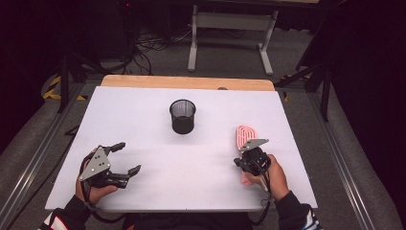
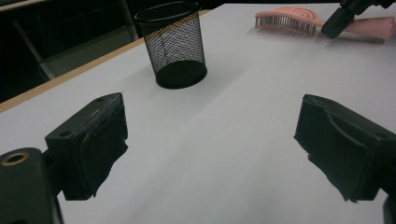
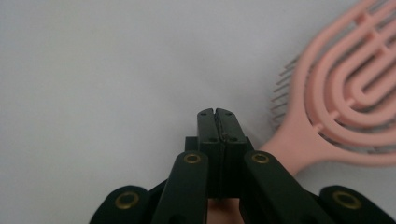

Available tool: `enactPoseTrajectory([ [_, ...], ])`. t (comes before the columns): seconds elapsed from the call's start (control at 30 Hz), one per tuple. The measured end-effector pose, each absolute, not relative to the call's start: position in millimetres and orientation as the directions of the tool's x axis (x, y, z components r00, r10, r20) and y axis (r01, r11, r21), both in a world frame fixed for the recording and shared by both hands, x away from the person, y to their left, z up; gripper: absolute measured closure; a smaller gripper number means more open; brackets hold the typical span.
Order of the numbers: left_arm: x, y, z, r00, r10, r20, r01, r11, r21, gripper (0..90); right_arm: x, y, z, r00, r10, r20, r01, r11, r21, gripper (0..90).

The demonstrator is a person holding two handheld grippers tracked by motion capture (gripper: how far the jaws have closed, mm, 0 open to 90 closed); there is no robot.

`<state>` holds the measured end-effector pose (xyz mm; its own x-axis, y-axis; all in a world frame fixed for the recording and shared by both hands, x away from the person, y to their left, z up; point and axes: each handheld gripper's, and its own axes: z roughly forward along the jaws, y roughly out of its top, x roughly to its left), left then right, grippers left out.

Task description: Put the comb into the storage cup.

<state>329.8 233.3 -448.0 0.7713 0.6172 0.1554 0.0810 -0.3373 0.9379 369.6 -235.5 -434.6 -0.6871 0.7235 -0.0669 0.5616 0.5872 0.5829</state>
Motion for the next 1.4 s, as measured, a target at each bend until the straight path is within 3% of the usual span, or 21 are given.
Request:
enactPoseTrajectory([
  [0.57,330,234,-449,0.775,0.614,0.152,0.084,-0.337,0.938,10.0,368,-256,-436,-0.661,0.746,-0.082,0.581,0.577,0.574,89.7],
  [0.77,330,234,-448,0.776,0.612,0.154,0.081,-0.338,0.938,9.9,364,-260,-426,-0.669,0.741,-0.065,0.57,0.566,0.596,81.7],
  [0.93,329,234,-448,0.777,0.612,0.149,0.083,-0.335,0.939,9.8,358,-258,-406,-0.672,0.732,-0.111,0.528,0.578,0.623,66.0],
  [1.03,330,234,-448,0.775,0.612,0.157,0.078,-0.34,0.937,9.6,364,-259,-403,-0.664,0.738,-0.122,0.547,0.591,0.593,55.1],
  [1.23,330,234,-448,0.778,0.609,0.155,0.08,-0.341,0.937,9.5,378,-253,-414,-0.623,0.766,-0.157,0.615,0.604,0.507,25.2],
  [1.4,331,233,-449,0.779,0.607,0.157,0.082,-0.346,0.935,9.4,389,-254,-421,-0.606,0.784,-0.133,0.659,0.589,0.468,13.9],
])
